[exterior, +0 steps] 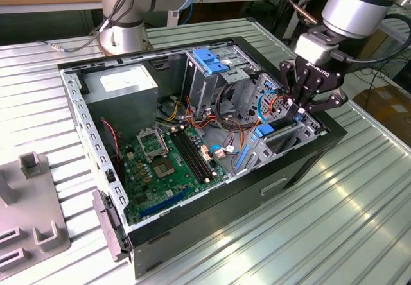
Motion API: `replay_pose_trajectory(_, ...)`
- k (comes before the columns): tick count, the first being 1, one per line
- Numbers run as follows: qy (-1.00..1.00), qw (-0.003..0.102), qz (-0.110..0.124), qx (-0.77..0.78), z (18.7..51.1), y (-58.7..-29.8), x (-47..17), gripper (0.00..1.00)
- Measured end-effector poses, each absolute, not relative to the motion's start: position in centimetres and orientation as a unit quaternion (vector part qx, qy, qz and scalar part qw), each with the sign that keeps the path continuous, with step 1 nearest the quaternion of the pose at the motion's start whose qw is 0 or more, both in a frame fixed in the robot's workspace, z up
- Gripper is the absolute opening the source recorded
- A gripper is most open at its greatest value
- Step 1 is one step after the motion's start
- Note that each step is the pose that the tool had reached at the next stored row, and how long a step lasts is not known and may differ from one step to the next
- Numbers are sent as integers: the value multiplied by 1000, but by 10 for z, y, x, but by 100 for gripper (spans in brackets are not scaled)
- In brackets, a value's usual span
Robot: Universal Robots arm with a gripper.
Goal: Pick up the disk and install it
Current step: 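Insert the first disk wire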
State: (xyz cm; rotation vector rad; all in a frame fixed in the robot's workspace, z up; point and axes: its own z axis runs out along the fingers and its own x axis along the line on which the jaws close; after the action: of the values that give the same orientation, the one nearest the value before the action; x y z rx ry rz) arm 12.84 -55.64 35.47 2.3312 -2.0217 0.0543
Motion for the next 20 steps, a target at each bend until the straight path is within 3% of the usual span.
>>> replay_pose_trajectory(20,-584,19,27,811,373,-545,140,11)
